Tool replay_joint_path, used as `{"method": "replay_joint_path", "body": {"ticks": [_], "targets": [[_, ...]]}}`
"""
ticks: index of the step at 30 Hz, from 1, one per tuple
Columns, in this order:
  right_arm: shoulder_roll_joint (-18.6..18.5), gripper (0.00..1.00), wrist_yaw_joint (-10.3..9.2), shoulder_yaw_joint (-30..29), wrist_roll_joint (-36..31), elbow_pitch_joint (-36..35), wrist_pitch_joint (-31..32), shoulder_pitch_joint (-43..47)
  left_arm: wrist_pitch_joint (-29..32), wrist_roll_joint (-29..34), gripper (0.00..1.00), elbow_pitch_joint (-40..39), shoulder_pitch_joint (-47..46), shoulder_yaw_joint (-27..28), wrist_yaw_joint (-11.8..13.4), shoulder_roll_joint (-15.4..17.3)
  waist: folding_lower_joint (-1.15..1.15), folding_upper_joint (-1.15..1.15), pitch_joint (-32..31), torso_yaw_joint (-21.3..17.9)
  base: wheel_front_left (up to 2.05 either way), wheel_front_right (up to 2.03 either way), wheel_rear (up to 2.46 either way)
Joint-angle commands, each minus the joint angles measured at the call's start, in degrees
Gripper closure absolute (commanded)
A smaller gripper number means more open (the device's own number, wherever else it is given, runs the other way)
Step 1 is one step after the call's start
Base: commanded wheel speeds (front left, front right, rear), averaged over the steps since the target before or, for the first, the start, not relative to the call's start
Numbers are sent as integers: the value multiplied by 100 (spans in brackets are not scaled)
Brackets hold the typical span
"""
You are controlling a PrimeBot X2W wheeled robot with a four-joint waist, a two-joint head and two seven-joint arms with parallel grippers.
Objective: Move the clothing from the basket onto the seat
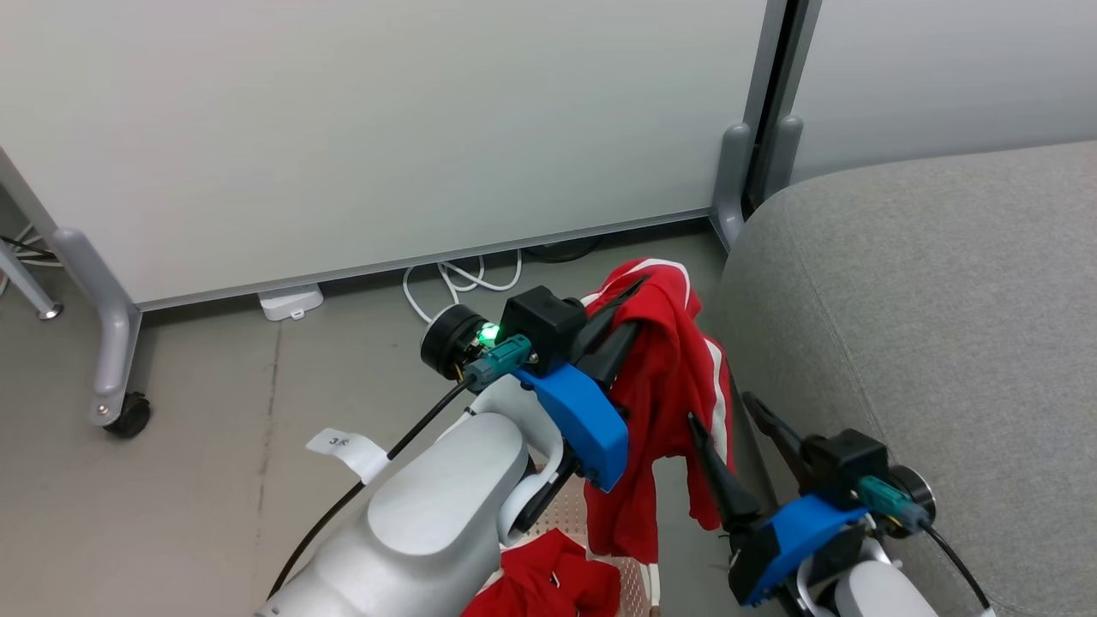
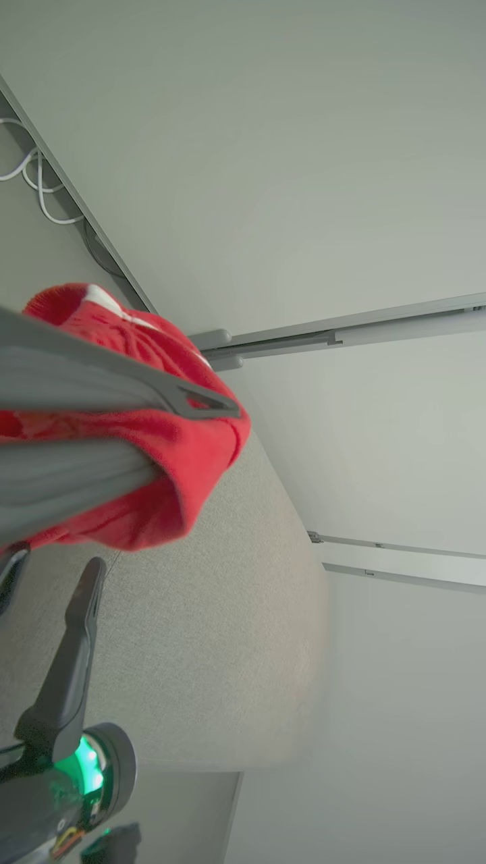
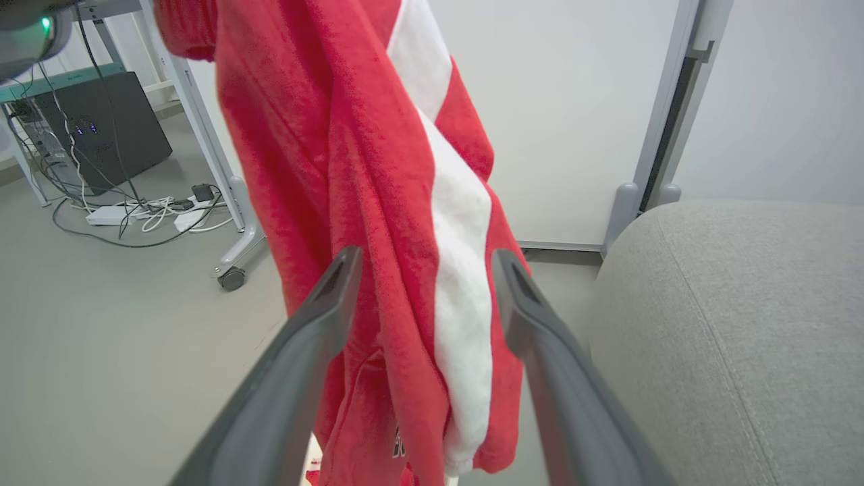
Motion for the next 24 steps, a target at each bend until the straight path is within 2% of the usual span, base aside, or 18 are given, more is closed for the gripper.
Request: {"method": "replay_joint_path", "body": {"ticks": [1, 11, 18, 20, 24], "targets": [[-21, 0, 3, 80, -63, 156, 64, -204, -40, -61, 100, -7, -105, -41, 41, 2, 0, 0, 5, 2, 0, 0, 0], [-21, 0, 3, 423, -120, 1086, 149, -1038, -95, -249, 100, 7, -251, -262, 84, 1, 0, 0, 53, 28, 0, 0, 0], [-21, 2, 3, 636, 115, 1569, 57, -1411, -138, -355, 100, 12, -301, -385, 92, 2, 0, 0, 55, 57, 0, 0, 0], [-23, 100, 3, 697, 214, 1710, 13, -1523, -140, -395, 100, 26, -321, -424, 98, 1, 0, 0, 52, 63, 0, 0, 0], [-22, 100, 3, 786, 360, 1942, -107, -1653, -163, -447, 100, 52, -357, -498, 113, 2, 0, 0, 45, 75, 0, 0, 0]]}}
